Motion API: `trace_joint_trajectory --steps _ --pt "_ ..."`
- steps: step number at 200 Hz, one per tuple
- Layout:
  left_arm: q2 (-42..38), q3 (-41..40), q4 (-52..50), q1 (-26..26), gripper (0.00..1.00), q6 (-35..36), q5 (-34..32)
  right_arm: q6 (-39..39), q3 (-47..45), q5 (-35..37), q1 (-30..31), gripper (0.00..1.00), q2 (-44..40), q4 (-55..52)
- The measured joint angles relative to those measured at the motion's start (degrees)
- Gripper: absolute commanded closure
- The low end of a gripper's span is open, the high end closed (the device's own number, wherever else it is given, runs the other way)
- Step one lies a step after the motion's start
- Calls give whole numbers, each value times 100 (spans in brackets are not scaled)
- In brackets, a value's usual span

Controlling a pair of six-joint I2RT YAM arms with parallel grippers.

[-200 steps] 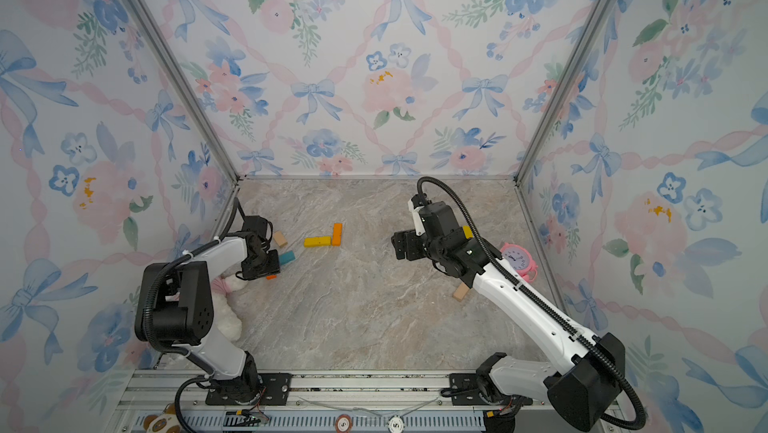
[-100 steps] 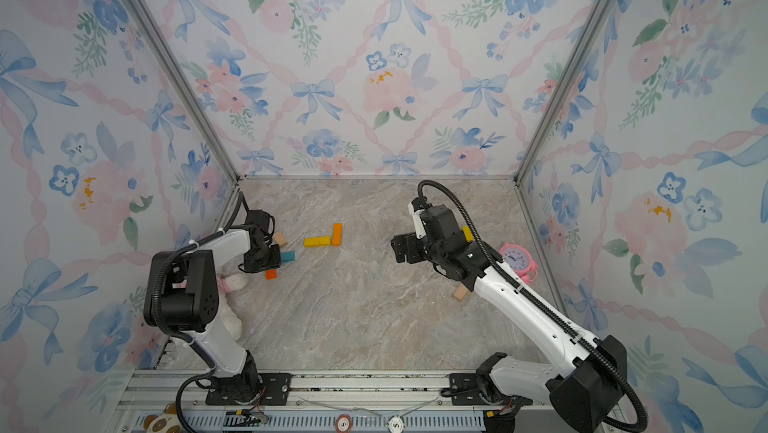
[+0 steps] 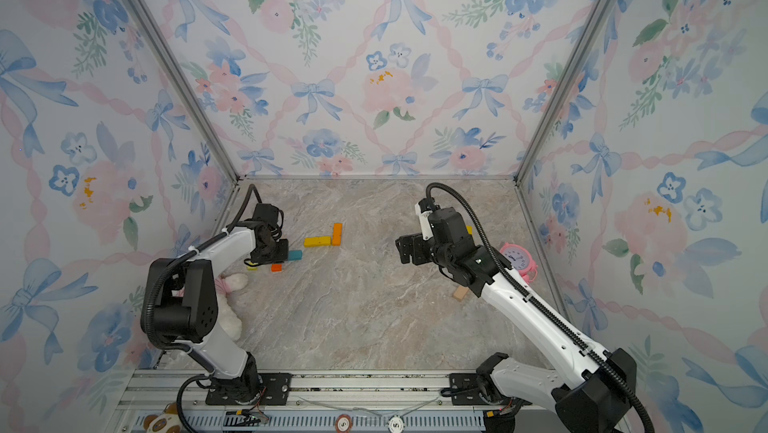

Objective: Assemble the letter t with building blocks
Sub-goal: Pick up the building block from the center of the board, then assemble the building block at the center of the board.

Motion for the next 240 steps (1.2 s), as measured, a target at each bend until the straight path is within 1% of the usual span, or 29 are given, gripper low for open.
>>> trace_joint_trajectory --steps 19,41,44,49,53,67,75,86,102,122,167,198,240 --pt "-302 656 74 -636 82 428 -26 -31 -125 -17 -140 4 -146 -13" --pt "-236 1523 308 -1445 85 1106 -22 -85 -275 -24 -306 4 -382 -48" --pt "-197 1622 341 -1537 87 1204 -17 -94 -293 -24 -330 4 -413 -57" --pt "-107 1801 385 -1731 92 1397 -17 -105 -321 -28 -365 4 -461 -63" --pt "-24 1902 420 -1853 94 1541 -20 -109 -343 -37 -400 4 -503 -68" --pt "352 2212 507 -2223 96 2039 33 -149 -415 -46 -501 4 -623 -87" --pt "619 2317 533 -2378 100 2319 90 -155 -444 -63 -557 4 -686 -114" --pt "990 2387 538 -2531 100 2726 111 -179 -468 -79 -625 4 -756 -142" --pt "1502 2415 490 -2671 100 3222 151 -214 -483 -85 -693 4 -831 -184" --pt "1902 2417 343 -2745 100 3825 184 -267 -483 -101 -728 3 -907 -269" --pt "2017 2426 286 -2750 100 5047 258 -302 -485 -127 -739 3 -990 -372" --pt "2409 2658 293 -2721 100 5477 238 -302 -483 -170 -741 3 -966 -426" --pt "2876 2927 284 -2570 100 5766 216 -299 -483 -210 -758 3 -881 -457"
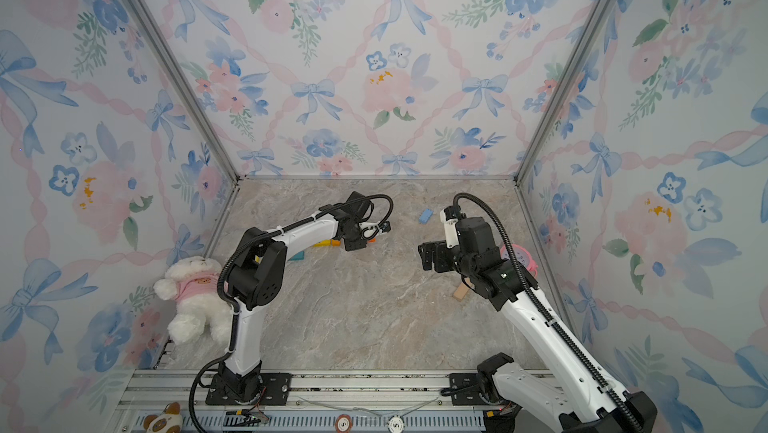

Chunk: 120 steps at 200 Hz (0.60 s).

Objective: Assemble the letter t with building blocks
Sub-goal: Assemble the building block at the center of the board.

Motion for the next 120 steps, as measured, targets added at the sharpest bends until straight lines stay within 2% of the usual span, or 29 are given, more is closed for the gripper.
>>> trace_joint_trajectory --steps 120 --pt "271 173 0 306 100 271 7 2 0 -92 0 2 293 4"
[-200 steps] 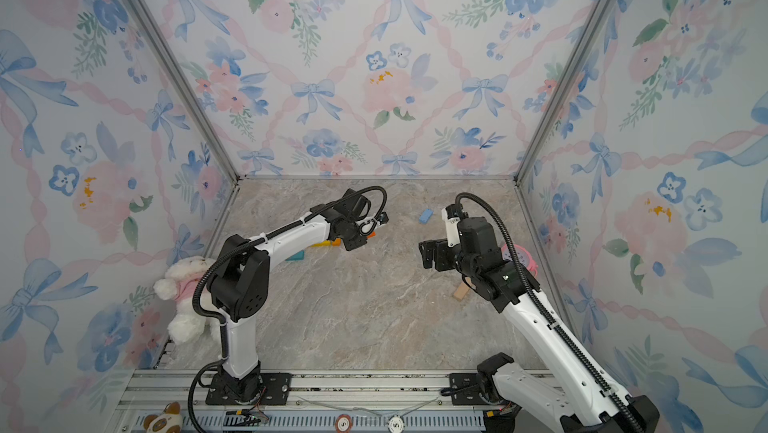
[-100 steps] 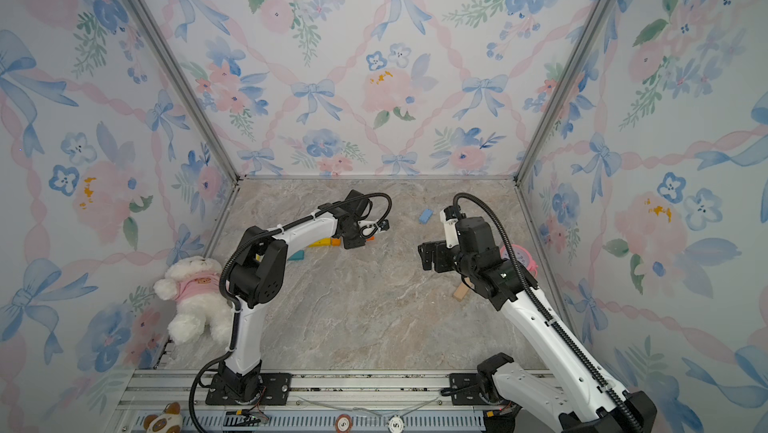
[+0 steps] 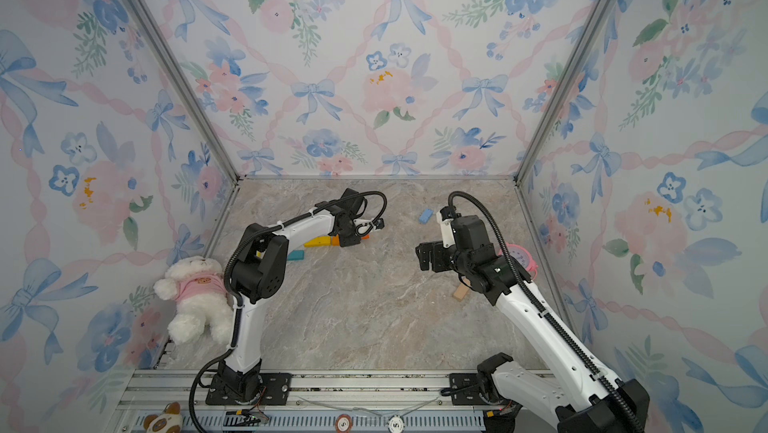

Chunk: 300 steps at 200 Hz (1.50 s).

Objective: Assemble the letter t with building blocks
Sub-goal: Assemble the building block at the center of the board.

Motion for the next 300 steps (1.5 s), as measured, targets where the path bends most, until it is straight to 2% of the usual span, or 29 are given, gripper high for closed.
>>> trace_joint_trajectory --steps 68,158,177,207,231,246,264,275,300 --pt "0 -28 0 63 97 9 52 -2 0 -46 0 0 28 0" --pt "-2 -98 20 66 89 31 168 -2 0 -101 0 0 105 9" --pt "-2 -105 28 66 84 28 168 -2 0 -111 0 0 140 7" --pt "-50 -179 85 83 71 28 173 -2 0 -122 0 1 142 15" --pt "-90 -249 118 103 69 28 188 0 0 -127 0 1 155 59" --pt "-116 -282 116 114 63 42 192 0 0 -146 0 1 203 90" --pt "-146 -323 105 122 61 46 190 0 0 -186 0 1 282 94" --pt "-155 -328 103 122 57 44 192 2 2 -208 0 1 323 94" --pt "-166 -330 103 122 56 44 190 2 4 -232 0 1 363 96"
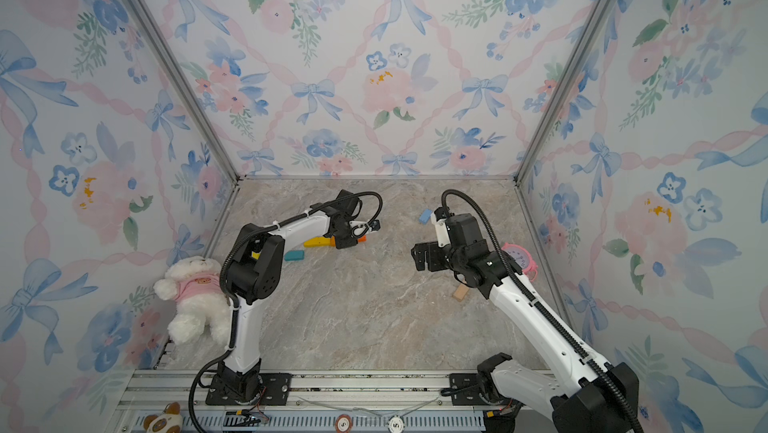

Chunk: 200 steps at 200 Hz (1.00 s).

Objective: Assemble the letter t with building blocks
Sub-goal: Assemble the building block at the center of the board, then adjust the building block at the center of the board.

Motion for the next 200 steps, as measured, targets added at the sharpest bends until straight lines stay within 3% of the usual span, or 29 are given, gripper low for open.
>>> trace_joint_trajectory --steps 37,57,78,104,114,126,150,163,186,200 --pt "-98 -59 -28 0 55 -7 -17 83 0 -20 -52 1 4 85" --pt "-337 -131 -59 2 55 -72 -20 402 15 -315 -461 0 98 186" --pt "-887 -323 -26 48 55 -267 57 772 17 -623 -828 1 249 404" --pt "-1880 -651 245 330 54 -826 334 1211 52 -1034 -874 8 527 758" --pt "-2304 -765 446 566 51 -1202 527 1373 118 -1191 -874 13 721 879" --pt "-2771 -914 761 925 38 -1797 734 1589 229 -1381 -876 19 1023 1051" --pt "-3628 -1248 1397 1840 33 -3220 1038 1963 444 -1698 -863 35 1738 1451" --pt "-4030 -1484 1598 2216 20 -3939 977 2155 551 -1808 -837 47 2142 1655" --pt "-4760 -2135 1716 2441 17 -5058 800 2433 986 -1945 -732 67 3018 1895" --pt "-5171 -2542 1650 2474 16 -5565 717 2507 1429 -1998 -577 72 3652 2006"
